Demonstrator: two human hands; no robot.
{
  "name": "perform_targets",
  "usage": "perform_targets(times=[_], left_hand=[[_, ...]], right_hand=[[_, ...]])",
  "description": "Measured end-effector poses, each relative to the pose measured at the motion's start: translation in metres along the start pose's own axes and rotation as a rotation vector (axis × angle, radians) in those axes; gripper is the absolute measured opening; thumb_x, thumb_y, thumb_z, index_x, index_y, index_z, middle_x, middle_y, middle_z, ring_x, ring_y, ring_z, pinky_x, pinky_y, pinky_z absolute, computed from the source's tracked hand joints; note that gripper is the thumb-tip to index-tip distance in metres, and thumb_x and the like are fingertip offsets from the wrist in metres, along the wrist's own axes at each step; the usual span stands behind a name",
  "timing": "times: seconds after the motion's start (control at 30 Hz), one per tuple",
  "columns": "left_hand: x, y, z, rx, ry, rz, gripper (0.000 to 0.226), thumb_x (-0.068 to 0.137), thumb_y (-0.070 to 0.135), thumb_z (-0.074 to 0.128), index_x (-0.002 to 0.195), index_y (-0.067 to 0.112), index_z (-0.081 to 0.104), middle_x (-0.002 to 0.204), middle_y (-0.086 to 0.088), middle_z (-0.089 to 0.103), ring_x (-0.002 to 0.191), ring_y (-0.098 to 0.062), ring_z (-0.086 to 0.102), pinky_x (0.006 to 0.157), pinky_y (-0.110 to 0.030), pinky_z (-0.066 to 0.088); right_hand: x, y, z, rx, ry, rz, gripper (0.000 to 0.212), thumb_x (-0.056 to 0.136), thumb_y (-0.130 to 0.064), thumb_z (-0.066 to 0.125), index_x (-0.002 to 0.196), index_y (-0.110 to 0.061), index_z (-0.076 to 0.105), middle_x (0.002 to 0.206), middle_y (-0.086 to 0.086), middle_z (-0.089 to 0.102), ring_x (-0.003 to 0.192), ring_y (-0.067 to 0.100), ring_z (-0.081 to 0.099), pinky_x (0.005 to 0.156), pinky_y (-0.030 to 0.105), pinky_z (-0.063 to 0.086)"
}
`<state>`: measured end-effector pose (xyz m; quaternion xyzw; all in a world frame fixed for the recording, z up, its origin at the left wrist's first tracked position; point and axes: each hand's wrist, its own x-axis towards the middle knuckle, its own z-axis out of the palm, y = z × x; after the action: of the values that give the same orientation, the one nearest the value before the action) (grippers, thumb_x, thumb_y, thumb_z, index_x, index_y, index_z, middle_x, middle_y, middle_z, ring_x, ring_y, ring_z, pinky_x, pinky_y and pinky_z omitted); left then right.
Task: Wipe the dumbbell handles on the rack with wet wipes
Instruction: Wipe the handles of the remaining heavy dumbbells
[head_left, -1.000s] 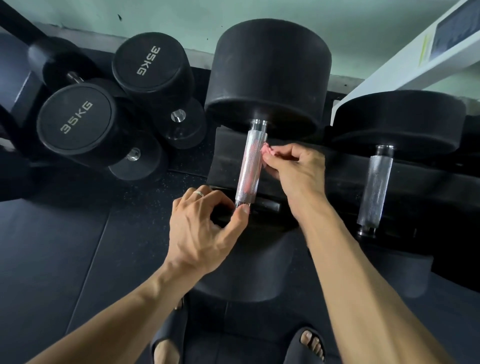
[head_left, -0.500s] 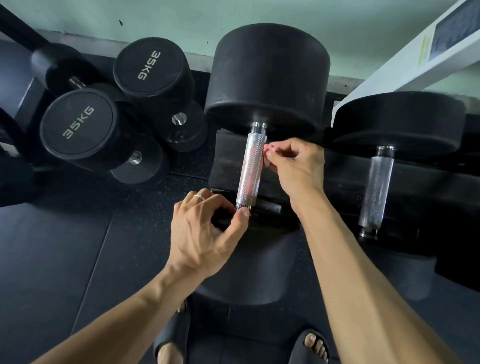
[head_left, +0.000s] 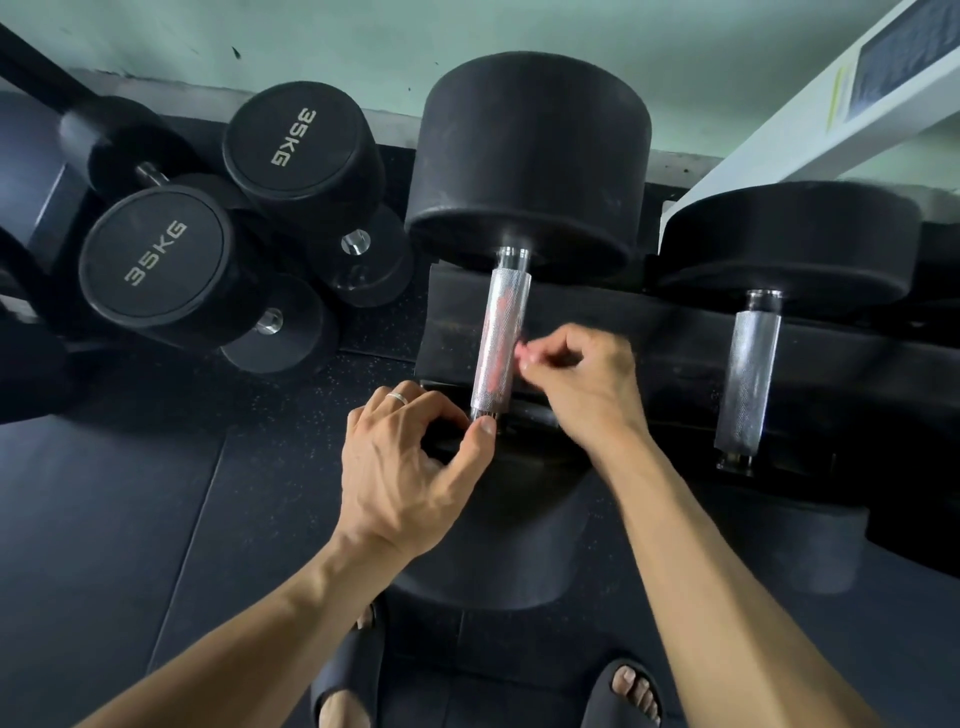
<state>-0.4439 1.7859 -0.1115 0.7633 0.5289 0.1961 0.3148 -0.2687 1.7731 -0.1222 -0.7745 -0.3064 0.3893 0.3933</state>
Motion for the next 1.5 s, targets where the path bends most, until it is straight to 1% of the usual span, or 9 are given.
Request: perform_targets(times=[0.1,0.27,0.47,0.63,0.83,1.0,1.2,1.37,1.5], left_hand=[[0.0,0.0,0.0,-0.002,0.003,-0.002,0.043,0.08,0.062,0.047,0.064,0.025,0.063,0.07,0.013,0.052,0.075,-0.01,0.051,0.076,-0.035,0.039],[0.0,-0.001,0.0,-0.004,0.004,0.0,0.045,0.08,0.061,0.046,0.065,0.023,0.064,0.071,0.013,0.053,0.075,-0.007,0.05,0.076,-0.033,0.037],[0.0,-0.001,0.001,-0.009,0.02,0.005,0.042,0.08,0.06,0.048,0.065,0.024,0.064,0.071,0.013,0.053,0.075,-0.008,0.05,0.075,-0.034,0.04],[-0.001,0.0,0.0,-0.023,0.008,-0.009,0.045,0.08,0.062,0.046,0.064,0.025,0.065,0.071,0.014,0.054,0.076,-0.005,0.05,0.077,-0.032,0.039],[-0.001,-0.001,0.001,0.005,0.011,-0.004,0.046,0.081,0.062,0.046,0.067,0.024,0.066,0.073,0.015,0.053,0.075,-0.005,0.049,0.077,-0.03,0.037],[-0.001,-0.001,0.001,-0.001,0.011,-0.006,0.047,0.081,0.062,0.045,0.067,0.023,0.067,0.073,0.015,0.054,0.076,-0.008,0.05,0.078,-0.031,0.037],[-0.001,0.0,0.0,0.018,0.006,-0.004,0.048,0.081,0.062,0.045,0.068,0.022,0.068,0.074,0.014,0.054,0.075,-0.009,0.05,0.077,-0.031,0.037],[0.0,0.0,0.001,0.005,-0.007,-0.006,0.046,0.081,0.061,0.044,0.067,0.023,0.066,0.073,0.017,0.052,0.075,-0.007,0.048,0.078,-0.027,0.034],[0.0,-0.001,0.0,0.006,-0.004,-0.006,0.046,0.082,0.061,0.044,0.067,0.023,0.065,0.073,0.018,0.051,0.075,-0.003,0.046,0.079,-0.018,0.03]], right_hand=[[-0.004,-0.002,-0.01,-0.129,-0.181,0.049,0.017,0.079,-0.004,0.078,0.069,-0.017,0.073,0.077,-0.007,0.076,0.076,0.004,0.072,0.081,0.026,0.059],[0.008,-0.006,-0.004,0.054,-0.028,0.079,0.018,0.081,-0.002,0.077,0.071,-0.016,0.07,0.077,-0.005,0.075,0.077,0.006,0.073,0.08,0.029,0.059],[-0.002,-0.004,-0.013,-0.315,-0.361,0.047,0.018,0.076,-0.003,0.077,0.066,-0.016,0.071,0.073,-0.012,0.074,0.073,0.001,0.069,0.074,0.023,0.053],[0.022,-0.009,-0.01,0.187,-0.058,0.165,0.028,0.077,0.008,0.076,0.062,-0.016,0.069,0.078,0.003,0.076,0.083,0.019,0.075,0.08,0.038,0.062],[0.001,0.003,-0.008,-0.229,-0.261,0.192,0.017,0.075,-0.01,0.082,0.066,-0.018,0.069,0.069,-0.002,0.071,0.07,0.011,0.065,0.066,0.023,0.051],[0.02,-0.012,-0.002,0.131,-0.018,0.27,0.018,0.08,0.006,0.073,0.071,-0.01,0.072,0.075,0.006,0.075,0.072,0.021,0.075,0.072,0.033,0.062],[-0.001,-0.002,-0.004,-0.136,-0.204,0.292,0.013,0.079,0.0,0.074,0.071,-0.01,0.073,0.073,0.006,0.076,0.07,0.019,0.074,0.076,0.034,0.061],[0.033,-0.022,0.008,0.61,0.11,0.317,0.024,0.085,0.013,0.064,0.088,-0.009,0.073,0.089,0.007,0.075,0.086,0.018,0.074,0.077,0.031,0.061],[0.011,-0.014,0.002,0.5,-0.045,0.347,0.027,0.086,0.01,0.064,0.082,-0.015,0.073,0.085,0.006,0.077,0.086,0.022,0.075,0.085,0.038,0.06]])
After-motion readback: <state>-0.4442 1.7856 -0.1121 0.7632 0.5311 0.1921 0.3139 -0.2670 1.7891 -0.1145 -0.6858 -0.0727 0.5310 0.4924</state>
